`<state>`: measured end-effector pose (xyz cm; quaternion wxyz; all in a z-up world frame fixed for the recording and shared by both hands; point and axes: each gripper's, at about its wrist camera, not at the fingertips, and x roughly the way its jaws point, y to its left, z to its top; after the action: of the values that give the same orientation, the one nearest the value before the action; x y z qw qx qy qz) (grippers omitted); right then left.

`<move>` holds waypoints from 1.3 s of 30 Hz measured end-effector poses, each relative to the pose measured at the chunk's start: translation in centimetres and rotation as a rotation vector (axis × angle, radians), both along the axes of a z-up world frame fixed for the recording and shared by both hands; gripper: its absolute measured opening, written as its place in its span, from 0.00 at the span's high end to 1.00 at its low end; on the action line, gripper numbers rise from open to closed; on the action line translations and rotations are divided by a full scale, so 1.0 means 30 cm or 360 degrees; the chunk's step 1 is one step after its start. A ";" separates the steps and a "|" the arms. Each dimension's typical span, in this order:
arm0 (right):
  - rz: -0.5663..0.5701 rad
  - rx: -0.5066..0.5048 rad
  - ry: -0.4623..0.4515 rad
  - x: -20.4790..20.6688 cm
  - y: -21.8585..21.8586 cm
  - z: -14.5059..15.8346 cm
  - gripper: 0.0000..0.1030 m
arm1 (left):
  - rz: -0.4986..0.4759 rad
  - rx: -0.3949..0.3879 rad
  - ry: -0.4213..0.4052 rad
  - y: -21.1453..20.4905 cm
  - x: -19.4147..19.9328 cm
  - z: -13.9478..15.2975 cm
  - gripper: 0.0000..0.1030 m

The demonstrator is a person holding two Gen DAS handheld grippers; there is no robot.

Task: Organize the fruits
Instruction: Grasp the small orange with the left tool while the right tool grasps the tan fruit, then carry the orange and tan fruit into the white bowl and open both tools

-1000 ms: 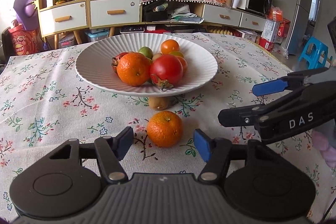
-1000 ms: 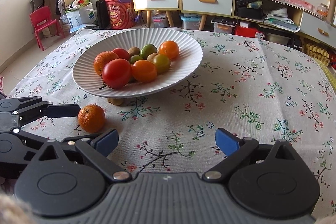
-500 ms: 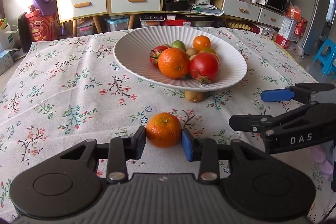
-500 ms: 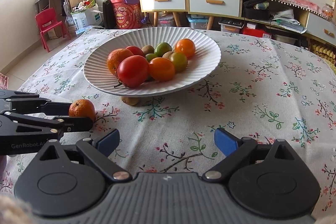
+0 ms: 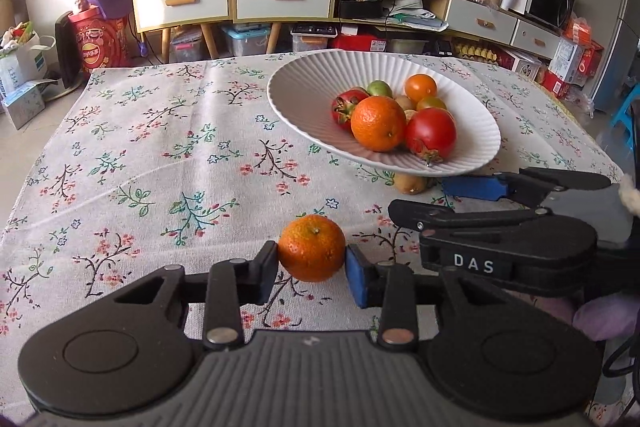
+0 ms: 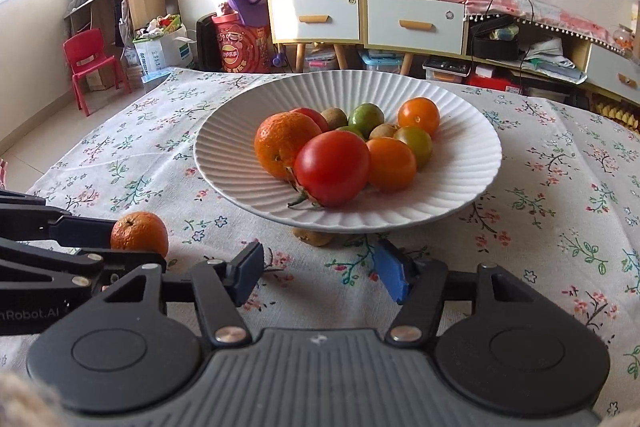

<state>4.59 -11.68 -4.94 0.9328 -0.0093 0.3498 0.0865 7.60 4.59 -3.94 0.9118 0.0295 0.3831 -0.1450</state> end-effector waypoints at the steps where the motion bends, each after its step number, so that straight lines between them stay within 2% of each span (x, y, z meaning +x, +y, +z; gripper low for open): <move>1: -0.0001 -0.0007 -0.0006 0.003 0.007 -0.001 0.50 | 0.0000 -0.0003 0.0001 0.002 0.000 0.000 0.67; 13: -0.0072 -0.0034 -0.0028 0.026 0.020 -0.005 0.77 | -0.0002 -0.0029 0.0009 0.014 0.003 -0.001 0.67; 29: 0.0023 -0.0001 0.0026 -0.025 -0.014 0.021 0.78 | -0.0030 -0.0025 -0.0011 -0.006 -0.012 0.004 0.67; 39: 0.0048 -0.0038 0.0040 -0.059 -0.056 0.052 0.78 | -0.0045 -0.0056 -0.0021 -0.022 -0.012 0.015 0.67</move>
<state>2.82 -13.36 -3.36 0.9268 -0.0246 0.3622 0.0967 7.23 3.93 -3.50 0.9125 0.0199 0.3739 -0.1645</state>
